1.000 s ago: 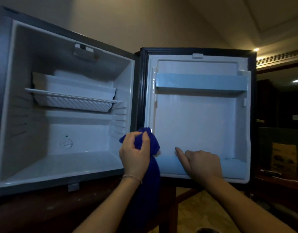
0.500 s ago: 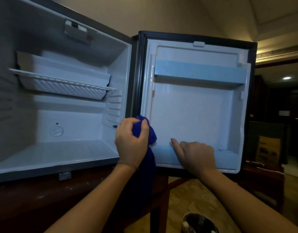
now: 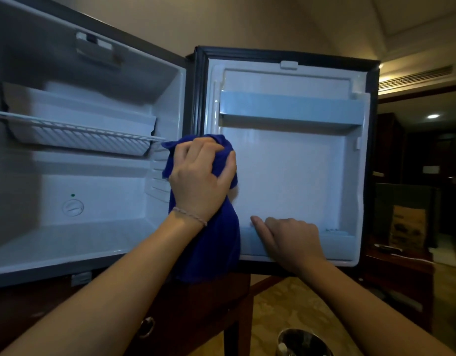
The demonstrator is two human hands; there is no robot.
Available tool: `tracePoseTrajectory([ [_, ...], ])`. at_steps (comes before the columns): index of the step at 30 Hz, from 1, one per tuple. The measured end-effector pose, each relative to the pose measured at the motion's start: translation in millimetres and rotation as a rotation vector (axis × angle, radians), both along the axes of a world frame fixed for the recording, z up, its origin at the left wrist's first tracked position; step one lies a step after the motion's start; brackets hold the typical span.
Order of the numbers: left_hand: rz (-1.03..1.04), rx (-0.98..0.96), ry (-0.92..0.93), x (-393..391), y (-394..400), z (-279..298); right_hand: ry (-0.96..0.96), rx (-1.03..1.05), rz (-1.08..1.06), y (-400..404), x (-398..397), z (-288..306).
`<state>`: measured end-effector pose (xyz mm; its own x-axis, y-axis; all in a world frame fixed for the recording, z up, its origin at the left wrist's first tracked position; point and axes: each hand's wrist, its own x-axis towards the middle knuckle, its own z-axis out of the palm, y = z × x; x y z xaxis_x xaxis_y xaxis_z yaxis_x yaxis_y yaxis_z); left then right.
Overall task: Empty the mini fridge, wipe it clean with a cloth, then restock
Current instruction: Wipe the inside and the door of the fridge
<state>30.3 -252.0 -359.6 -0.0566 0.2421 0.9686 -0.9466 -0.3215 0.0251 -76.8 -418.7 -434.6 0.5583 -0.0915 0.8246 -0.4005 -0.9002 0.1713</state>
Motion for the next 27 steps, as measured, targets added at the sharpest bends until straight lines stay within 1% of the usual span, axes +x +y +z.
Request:
tracePoseTrajectory([
  [4,-0.006,0.067,-0.036,-6,3,-2,0.117,0.015,0.040,-1,-11,9],
  [6,0.010,0.084,-0.062,-8,4,-2,0.120,0.037,-0.009,-10,-21,15],
  [8,0.026,0.128,-0.140,-12,1,-6,0.081,0.152,-0.006,-24,-34,20],
  [10,0.001,0.268,-0.223,-18,-12,-15,0.057,0.305,0.098,-32,-44,21],
  [11,-0.006,0.362,-0.217,-21,-21,-19,0.054,0.338,0.136,-32,-48,22],
  [13,-0.009,0.513,-0.081,-27,-41,-24,0.020,0.385,0.203,-29,-52,25],
  [15,-0.043,0.568,0.085,-33,-55,-23,-0.033,0.432,0.250,-25,-56,28],
  [17,-0.104,0.604,0.178,-41,-64,-21,-0.046,0.454,0.279,-23,-60,28],
  [19,-0.115,0.708,0.180,-49,-69,-22,-0.059,0.484,0.321,-21,-64,26],
  [22,-0.152,0.840,0.187,-55,-66,-24,-0.135,0.550,0.377,-18,-70,27],
  [24,-0.227,0.897,0.224,-51,-62,-21,-0.149,0.554,0.359,-17,-72,29],
  [27,-0.411,0.918,0.275,-42,-52,-16,-0.079,0.541,0.396,-14,-67,33],
])
